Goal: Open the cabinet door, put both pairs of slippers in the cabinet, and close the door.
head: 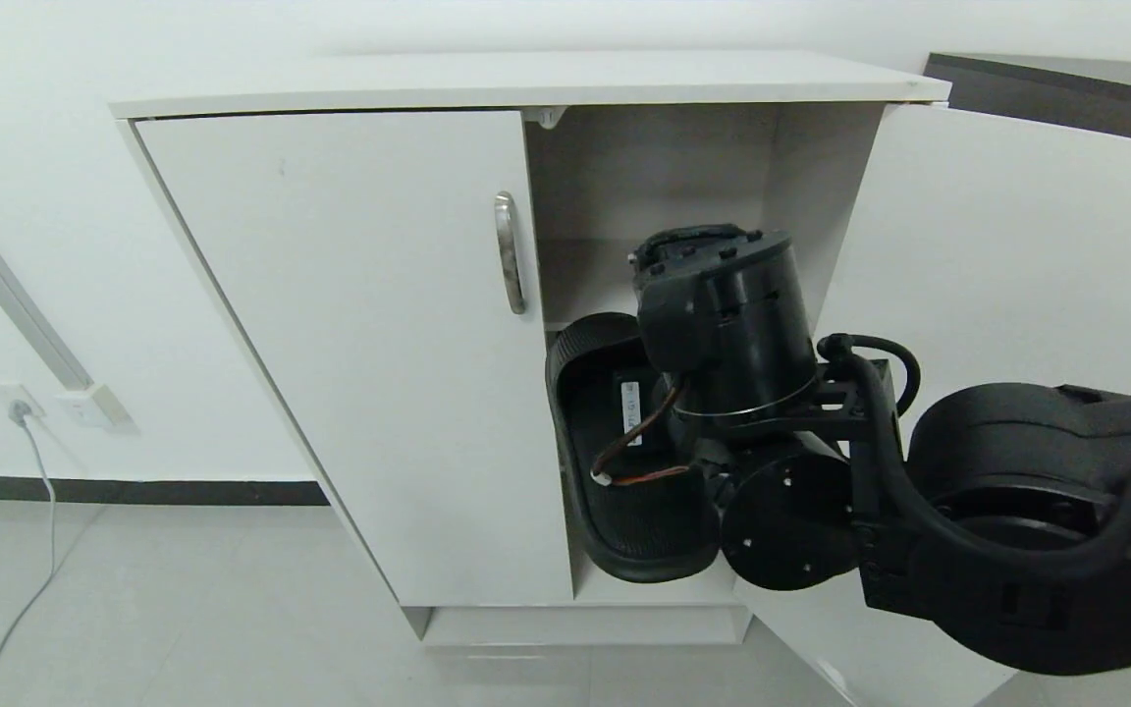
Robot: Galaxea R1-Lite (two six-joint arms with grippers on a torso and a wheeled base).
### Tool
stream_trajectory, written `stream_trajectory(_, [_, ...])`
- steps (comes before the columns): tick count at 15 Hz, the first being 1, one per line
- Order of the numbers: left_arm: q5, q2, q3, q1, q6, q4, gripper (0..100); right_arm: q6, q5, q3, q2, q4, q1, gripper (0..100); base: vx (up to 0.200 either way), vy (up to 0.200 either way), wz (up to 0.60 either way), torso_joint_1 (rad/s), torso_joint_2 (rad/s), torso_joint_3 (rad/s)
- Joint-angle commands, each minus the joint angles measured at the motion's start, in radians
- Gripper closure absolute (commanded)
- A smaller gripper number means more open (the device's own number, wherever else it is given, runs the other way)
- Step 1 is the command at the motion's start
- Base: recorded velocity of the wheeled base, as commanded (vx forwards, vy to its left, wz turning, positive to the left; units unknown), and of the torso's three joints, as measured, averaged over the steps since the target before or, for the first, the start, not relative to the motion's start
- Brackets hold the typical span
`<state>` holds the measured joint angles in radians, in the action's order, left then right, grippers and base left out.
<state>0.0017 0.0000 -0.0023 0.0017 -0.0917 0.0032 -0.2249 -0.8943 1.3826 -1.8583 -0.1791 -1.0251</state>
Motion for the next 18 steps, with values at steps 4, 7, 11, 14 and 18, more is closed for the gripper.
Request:
stream_trajectory(4, [0.001,0.0,-0.001,0.0,0.0,0.0,100,-0.001,-0.003,0.01,-0.015,-0.002,0.063,100,0.0,0.0,0.0,0.0,0.0,0.0])
stream_trajectory(7, [0.001,0.0,0.001,0.0,0.0,0.0,100,-0.001,-0.005,0.01,-0.015,-0.002,0.077,100,0.0,0.0,0.0,0.0,0.0,0.0])
stream_trajectory(11, [0.001,0.0,0.001,0.0,0.0,0.0,100,-0.004,-0.006,0.009,-0.018,-0.003,0.085,100,0.0,0.0,0.0,0.0,0.0,0.0])
stream_trajectory(14, [0.0,0.0,0.001,0.0,0.001,0.0,100,-0.002,-0.006,0.009,-0.022,-0.014,0.089,100,0.133,0.0,0.0,-0.002,0.0,0.003])
stream_trajectory(18, [0.0,0.002,-0.001,0.0,0.001,0.0,100,0.001,-0.006,0.009,-0.024,-0.014,0.096,100,0.2,0.0,0.0,0.002,0.01,0.0])
